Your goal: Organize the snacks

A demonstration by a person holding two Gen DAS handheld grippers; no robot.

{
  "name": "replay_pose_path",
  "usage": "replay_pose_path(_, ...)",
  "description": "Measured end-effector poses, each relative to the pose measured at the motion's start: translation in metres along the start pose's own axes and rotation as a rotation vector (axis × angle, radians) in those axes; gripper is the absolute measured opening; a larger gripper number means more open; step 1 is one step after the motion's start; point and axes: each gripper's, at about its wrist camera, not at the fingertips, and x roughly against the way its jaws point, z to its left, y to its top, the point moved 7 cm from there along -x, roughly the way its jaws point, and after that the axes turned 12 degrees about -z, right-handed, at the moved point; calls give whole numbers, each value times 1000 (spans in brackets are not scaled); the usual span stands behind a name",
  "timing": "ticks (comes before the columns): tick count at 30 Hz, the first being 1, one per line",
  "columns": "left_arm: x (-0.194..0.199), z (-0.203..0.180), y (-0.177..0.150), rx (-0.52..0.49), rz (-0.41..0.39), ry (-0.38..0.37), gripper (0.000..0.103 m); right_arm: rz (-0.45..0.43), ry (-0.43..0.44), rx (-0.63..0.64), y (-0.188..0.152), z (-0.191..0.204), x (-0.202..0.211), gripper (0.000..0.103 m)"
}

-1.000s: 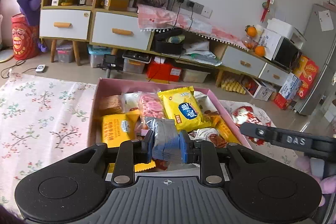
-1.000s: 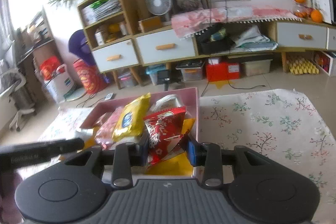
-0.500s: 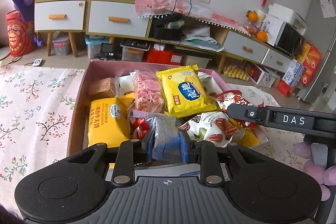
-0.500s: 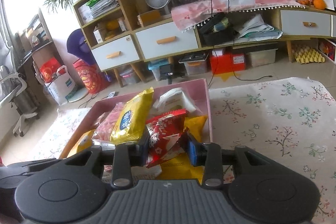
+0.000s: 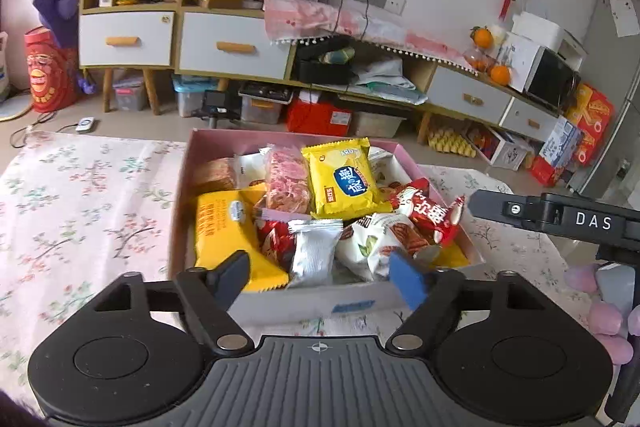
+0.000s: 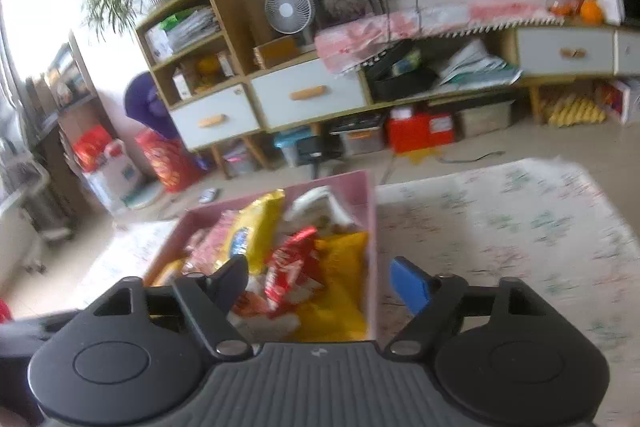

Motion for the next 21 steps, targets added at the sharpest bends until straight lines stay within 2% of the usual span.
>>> replay_pose_path(2, 11, -1, 0, -5, 19, 38, 89, 5, -11, -23, 1, 0, 8, 78)
replay_pose_path(4, 21, -3, -2, -7, 45, 70, 91, 28, -35, -36, 1, 2, 15, 80)
replay_pose_path(9, 48, -9, -8, -17, 90, 144, 98, 62, -105, 36, -4, 15, 42, 88)
replay_pose_path(16, 77, -15, -19, -20, 127, 201, 102, 155, -174, 54, -22, 27, 70, 90)
replay_pose_path(21, 84, -10, -35, -34, 152, 234, 103, 168, -183, 58, -38, 32, 82, 90)
